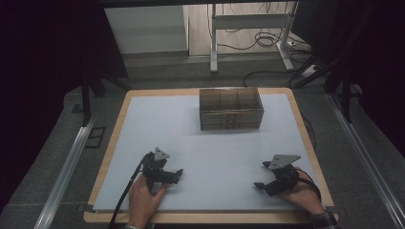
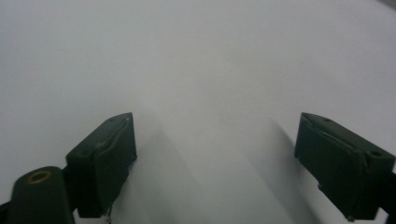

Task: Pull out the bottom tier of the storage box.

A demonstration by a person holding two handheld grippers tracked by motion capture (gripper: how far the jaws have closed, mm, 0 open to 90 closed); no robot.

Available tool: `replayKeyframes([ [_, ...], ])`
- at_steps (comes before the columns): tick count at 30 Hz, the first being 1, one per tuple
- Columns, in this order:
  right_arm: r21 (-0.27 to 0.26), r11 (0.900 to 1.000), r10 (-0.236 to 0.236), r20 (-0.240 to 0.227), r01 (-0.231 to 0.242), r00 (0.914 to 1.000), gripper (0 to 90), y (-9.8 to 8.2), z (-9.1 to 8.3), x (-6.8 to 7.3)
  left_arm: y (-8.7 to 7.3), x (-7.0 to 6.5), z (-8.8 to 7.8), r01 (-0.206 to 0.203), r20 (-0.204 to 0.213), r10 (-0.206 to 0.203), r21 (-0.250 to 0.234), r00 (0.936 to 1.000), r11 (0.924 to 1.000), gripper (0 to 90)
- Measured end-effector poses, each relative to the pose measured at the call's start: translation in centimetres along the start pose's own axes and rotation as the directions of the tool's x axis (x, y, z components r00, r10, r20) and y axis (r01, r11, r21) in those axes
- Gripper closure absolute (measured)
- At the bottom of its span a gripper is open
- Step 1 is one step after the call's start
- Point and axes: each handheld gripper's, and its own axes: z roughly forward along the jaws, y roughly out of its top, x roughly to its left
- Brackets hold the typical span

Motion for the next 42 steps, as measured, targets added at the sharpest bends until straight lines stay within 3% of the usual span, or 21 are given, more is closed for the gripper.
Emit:
replayKeyframes([
  [10,0.026,1.000,-0.014,0.008,0.014,0.9999,20.0,0.6,-0.3,-0.2,0.0,0.0,0.0,0.000,0.000,0.000,0.000,1.0000,1.0000,0.0],
  [21,0.042,0.998,-0.041,0.077,0.038,0.9962,22.3,1.8,-0.4,-0.4,0.0,0.0,0.0,0.001,0.000,-0.001,0.000,1.0000,1.0000,0.0],
  [29,0.052,0.998,-0.047,0.095,0.042,0.9944,22.3,2.3,-0.3,-0.7,0.0,0.0,0.0,0.001,0.000,-0.001,0.000,1.0000,1.0000,0.0],
  [34,0.059,0.997,-0.054,0.122,0.047,0.9911,25.3,2.5,-0.1,-1.0,0.0,0.0,0.0,0.001,0.000,-0.001,0.000,1.0000,1.0000,0.0],
  [42,0.081,0.990,-0.128,0.174,0.115,0.9765,31.1,3.0,0.2,-1.1,0.0,0.0,0.0,0.001,0.000,-0.001,0.000,1.0000,1.0000,0.0],
])
